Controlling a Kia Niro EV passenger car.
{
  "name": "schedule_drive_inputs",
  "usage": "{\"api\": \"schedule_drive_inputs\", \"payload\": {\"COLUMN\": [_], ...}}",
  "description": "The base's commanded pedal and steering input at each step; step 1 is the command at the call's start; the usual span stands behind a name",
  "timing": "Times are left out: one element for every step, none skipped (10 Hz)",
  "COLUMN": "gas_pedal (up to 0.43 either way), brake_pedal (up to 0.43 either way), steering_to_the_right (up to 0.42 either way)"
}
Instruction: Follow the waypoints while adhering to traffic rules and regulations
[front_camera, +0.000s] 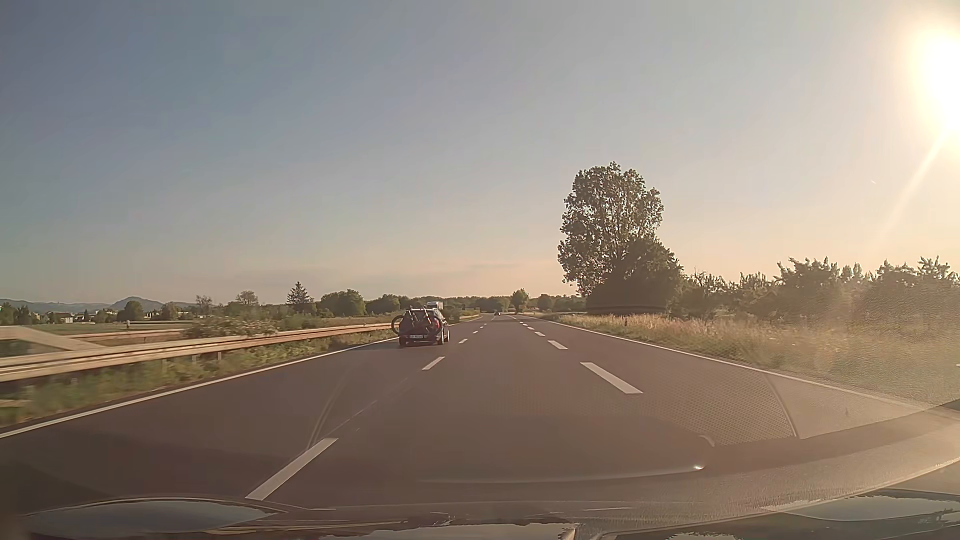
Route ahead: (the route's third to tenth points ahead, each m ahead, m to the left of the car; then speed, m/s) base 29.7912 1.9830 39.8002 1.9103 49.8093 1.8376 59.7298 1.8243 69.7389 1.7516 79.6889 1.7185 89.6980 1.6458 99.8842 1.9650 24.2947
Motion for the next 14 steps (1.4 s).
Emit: {"api": "schedule_drive_inputs", "payload": {"gas_pedal": [0.248,0.248,0.248,0.248,0.248,0.248,0.248,0.248,0.248,0.248,0.248,0.248,0.260,0.260], "brake_pedal": [0.000,0.000,0.000,0.000,0.000,0.000,0.000,0.000,0.000,0.000,0.000,0.000,0.000,0.000], "steering_to_the_right": [-0.001,0.000,-0.001,0.000,0.000,-0.001,0.000,-0.001,0.000,-0.001,0.000,0.000,0.000,-0.001]}}
